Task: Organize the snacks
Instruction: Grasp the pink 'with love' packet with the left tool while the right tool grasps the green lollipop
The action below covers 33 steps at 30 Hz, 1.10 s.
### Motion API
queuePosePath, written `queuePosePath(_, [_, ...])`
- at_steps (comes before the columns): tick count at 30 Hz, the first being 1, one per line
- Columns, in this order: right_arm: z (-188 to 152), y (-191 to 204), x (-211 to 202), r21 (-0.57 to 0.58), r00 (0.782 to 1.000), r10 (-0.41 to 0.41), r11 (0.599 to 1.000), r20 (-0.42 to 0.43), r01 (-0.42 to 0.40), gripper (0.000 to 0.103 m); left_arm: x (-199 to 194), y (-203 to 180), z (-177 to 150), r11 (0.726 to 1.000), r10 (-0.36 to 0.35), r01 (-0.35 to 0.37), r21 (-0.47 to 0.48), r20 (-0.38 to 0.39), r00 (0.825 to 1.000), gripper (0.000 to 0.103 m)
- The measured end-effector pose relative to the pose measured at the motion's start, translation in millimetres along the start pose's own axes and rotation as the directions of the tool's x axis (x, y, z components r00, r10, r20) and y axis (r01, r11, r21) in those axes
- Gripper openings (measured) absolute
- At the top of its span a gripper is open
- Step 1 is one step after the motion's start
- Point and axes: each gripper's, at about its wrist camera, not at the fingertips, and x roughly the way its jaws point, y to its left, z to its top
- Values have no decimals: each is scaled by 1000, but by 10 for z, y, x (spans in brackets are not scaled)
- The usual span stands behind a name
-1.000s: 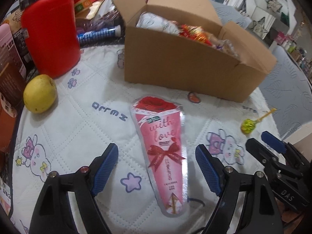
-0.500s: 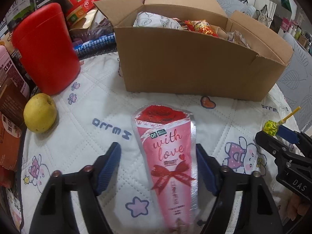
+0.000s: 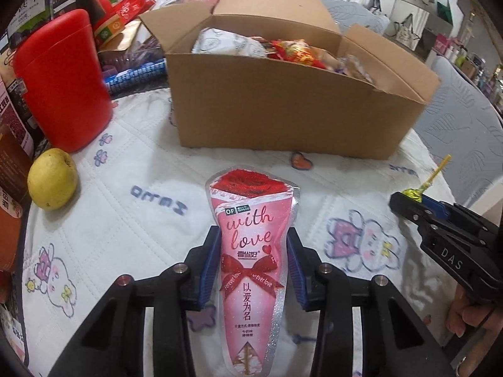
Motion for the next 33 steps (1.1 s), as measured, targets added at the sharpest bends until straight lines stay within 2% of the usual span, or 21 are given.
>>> queuePosePath(5, [-147, -5, -155, 30, 997, 76, 997, -9, -76, 26, -114, -73, -123, 999, -18, 18, 30, -11, 1000, 40])
queuePosePath(16, [-376, 167, -471, 4, 989, 146, 989, -1, -146, 26, -249, -139, -313, 996, -65, 69, 61, -58, 996, 40])
queuePosePath(21, [-411, 212, -500, -7, 986, 165, 986, -8, -165, 26, -221, -94, -354, 995, -86, 89, 38, -74, 994, 42])
queuePosePath(26, [-427, 194, -479, 5, 987, 160, 987, -16, -160, 26, -200, -137, -368, 992, -99, 102, 69, -56, 994, 54])
queuePosePath(28, [-432, 190, -473, 9, 986, 163, 987, -19, -163, 26, -189, -190, -388, 989, -102, 107, 101, -51, 993, 67])
queuePosePath(32, [-445, 200, -464, 12, 986, 165, 986, -23, -165, 26, -173, -262, -400, 992, -62, 65, 108, -25, 998, 68])
queuePosePath(33, [-447, 200, -464, 13, 986, 166, 986, -22, -165, 26, -168, -273, -401, 992, -50, 52, 116, -20, 999, 64])
